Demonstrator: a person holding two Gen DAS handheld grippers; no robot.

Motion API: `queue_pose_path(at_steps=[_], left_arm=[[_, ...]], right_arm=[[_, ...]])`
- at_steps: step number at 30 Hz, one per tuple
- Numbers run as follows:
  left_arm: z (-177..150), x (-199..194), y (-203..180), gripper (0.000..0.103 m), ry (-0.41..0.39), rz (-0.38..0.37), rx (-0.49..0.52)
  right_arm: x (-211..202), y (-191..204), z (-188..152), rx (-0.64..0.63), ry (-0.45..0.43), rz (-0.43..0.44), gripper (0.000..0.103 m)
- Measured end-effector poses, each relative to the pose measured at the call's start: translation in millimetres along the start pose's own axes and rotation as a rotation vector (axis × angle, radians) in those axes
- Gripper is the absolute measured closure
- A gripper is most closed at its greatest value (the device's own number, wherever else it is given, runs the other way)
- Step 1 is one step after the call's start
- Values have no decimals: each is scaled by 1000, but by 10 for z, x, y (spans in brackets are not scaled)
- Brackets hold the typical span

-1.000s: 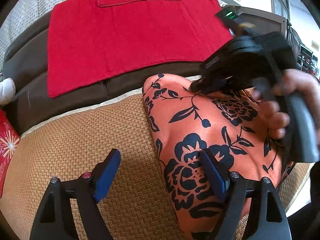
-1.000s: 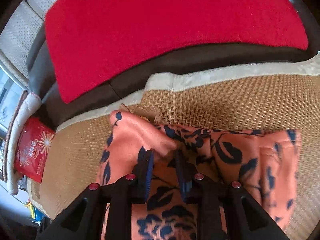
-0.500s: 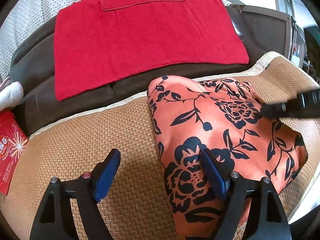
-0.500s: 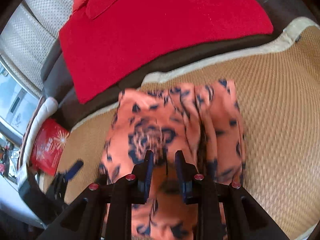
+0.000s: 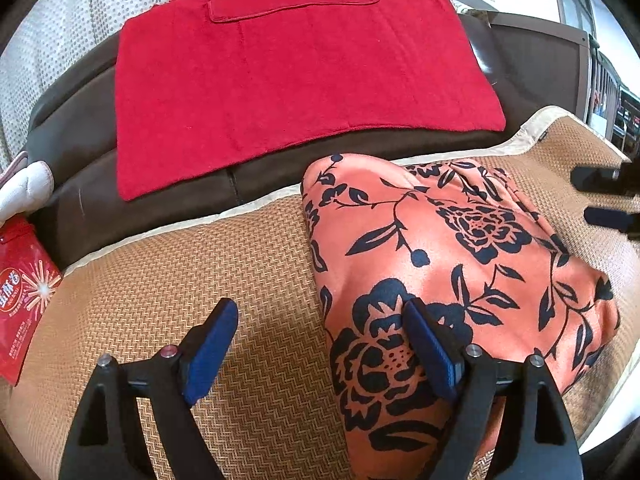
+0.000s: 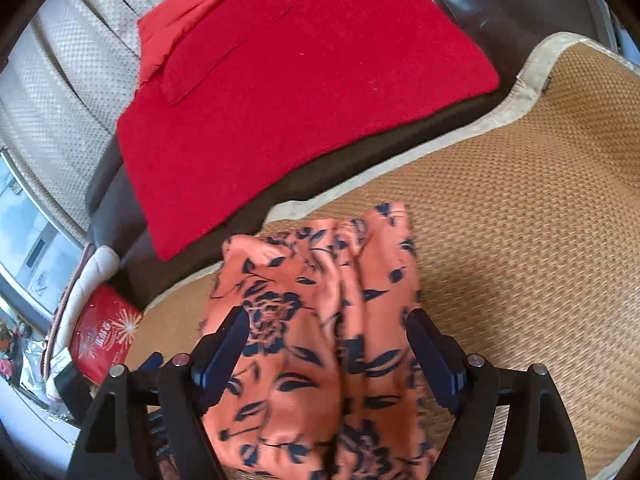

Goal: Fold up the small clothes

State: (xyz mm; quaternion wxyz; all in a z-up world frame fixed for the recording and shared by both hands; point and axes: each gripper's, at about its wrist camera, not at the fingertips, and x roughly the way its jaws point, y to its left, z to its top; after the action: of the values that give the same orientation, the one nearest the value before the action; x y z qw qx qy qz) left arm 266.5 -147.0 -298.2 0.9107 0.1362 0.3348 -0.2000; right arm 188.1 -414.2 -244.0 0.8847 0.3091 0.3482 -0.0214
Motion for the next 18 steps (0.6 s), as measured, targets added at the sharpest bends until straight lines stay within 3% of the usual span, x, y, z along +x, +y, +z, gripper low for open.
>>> queue_pose_path(at_steps=[5, 8, 14, 18], left_arm=[[112, -49, 319, 12, -11, -181, -173], [116, 36, 445, 12, 15, -210, -251], [80, 392, 478, 12, 208, -370, -348], [26, 502, 489, 12, 271, -483, -421]], right_arm=[[138, -300, 83, 95, 69, 31, 19], [166, -467, 134, 138, 69, 28, 19], [286, -732, 139, 243, 117, 90, 19], [378, -794, 115, 279, 151, 141, 19]])
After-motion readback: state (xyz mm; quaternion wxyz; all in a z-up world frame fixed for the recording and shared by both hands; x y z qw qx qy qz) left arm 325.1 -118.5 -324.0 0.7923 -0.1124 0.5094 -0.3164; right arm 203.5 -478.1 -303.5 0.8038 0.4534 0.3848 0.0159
